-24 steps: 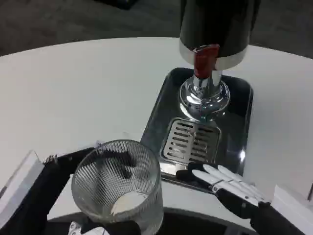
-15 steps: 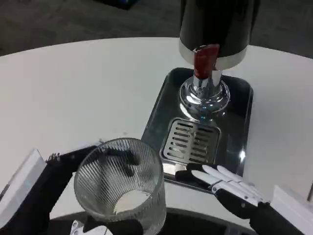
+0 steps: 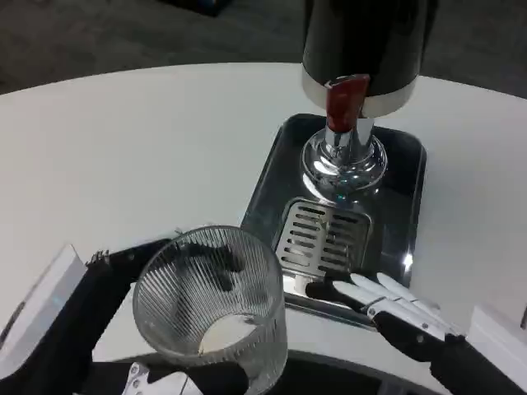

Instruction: Grasp the cup under the faucet to collect the drink, then remove the cup.

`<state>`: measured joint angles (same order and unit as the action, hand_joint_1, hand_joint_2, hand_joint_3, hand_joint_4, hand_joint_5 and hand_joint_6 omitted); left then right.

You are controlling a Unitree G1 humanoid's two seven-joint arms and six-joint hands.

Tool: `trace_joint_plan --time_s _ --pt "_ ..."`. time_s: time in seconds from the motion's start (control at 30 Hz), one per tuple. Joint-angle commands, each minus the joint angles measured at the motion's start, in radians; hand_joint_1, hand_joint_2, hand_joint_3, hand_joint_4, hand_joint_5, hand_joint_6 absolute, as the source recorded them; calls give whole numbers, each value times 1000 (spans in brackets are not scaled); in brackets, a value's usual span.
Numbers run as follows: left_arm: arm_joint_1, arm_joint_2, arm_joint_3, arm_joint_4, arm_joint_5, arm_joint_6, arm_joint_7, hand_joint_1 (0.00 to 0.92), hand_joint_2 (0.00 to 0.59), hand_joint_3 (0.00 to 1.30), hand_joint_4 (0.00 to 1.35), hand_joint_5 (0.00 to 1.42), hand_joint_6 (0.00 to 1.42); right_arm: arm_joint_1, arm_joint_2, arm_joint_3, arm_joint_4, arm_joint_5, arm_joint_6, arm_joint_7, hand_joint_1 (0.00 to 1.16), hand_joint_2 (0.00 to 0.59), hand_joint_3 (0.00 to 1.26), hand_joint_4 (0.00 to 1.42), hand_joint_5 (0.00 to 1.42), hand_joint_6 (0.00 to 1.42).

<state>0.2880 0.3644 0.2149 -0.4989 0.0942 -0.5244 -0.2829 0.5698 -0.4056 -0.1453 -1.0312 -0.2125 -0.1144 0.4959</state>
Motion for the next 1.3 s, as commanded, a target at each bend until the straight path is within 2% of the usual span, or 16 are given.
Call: trace_joint_plan --time_s 0.03,0.33,0.67,0.97,1.3 --pt "-26 -5 12 13 -2 13 22 295 131 781 859 982 550 13 3 -1 -16 -6 -9 -4 507 464 142 62 0 0" --pt "-59 3 62 84 20 -23 40 294 131 785 859 993 550 -4 4 26 -16 -17 20 -3 504 464 143 68 0 0" --pt "-178 45 94 244 83 -75 82 294 130 782 859 994 552 -9 8 35 -16 -26 32 -8 503 464 143 71 0 0" --pt "-343 74 42 445 190 -124 145 295 131 781 859 981 562 1 17 26 -16 -25 20 -16 503 464 143 72 0 0" --pt "-535 75 -79 755 272 -173 229 299 134 781 859 981 563 24 26 17 -16 -25 4 -26 502 464 145 74 0 0"
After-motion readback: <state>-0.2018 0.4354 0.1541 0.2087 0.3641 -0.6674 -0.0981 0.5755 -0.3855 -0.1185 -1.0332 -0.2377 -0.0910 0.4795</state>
